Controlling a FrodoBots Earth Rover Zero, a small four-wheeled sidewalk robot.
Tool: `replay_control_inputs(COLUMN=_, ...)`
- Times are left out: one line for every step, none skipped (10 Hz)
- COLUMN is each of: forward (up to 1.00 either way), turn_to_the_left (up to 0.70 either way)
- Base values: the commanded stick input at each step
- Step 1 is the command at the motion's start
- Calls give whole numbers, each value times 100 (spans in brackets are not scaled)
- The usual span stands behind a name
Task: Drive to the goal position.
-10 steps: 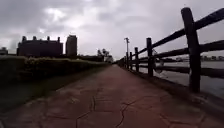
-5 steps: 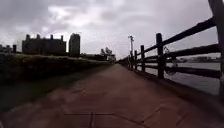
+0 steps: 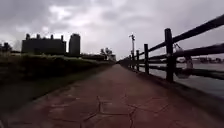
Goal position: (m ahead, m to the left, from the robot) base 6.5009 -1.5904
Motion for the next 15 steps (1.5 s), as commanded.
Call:
replay_control_inputs(forward=100, turn_to_the_left=0)
replay_control_inputs(forward=100, turn_to_the_left=0)
replay_control_inputs(forward=100, turn_to_the_left=0)
replay_control_inputs(forward=100, turn_to_the_left=0)
replay_control_inputs(forward=100, turn_to_the_left=0)
replay_control_inputs(forward=100, turn_to_the_left=0)
replay_control_inputs(forward=100, turn_to_the_left=0)
replay_control_inputs(forward=100, turn_to_the_left=0)
replay_control_inputs(forward=100, turn_to_the_left=0)
replay_control_inputs(forward=100, turn_to_the_left=0)
replay_control_inputs(forward=100, turn_to_the_left=0)
replay_control_inputs(forward=100, turn_to_the_left=0)
replay_control_inputs(forward=100, turn_to_the_left=0)
replay_control_inputs(forward=100, turn_to_the_left=0)
replay_control_inputs(forward=100, turn_to_the_left=0)
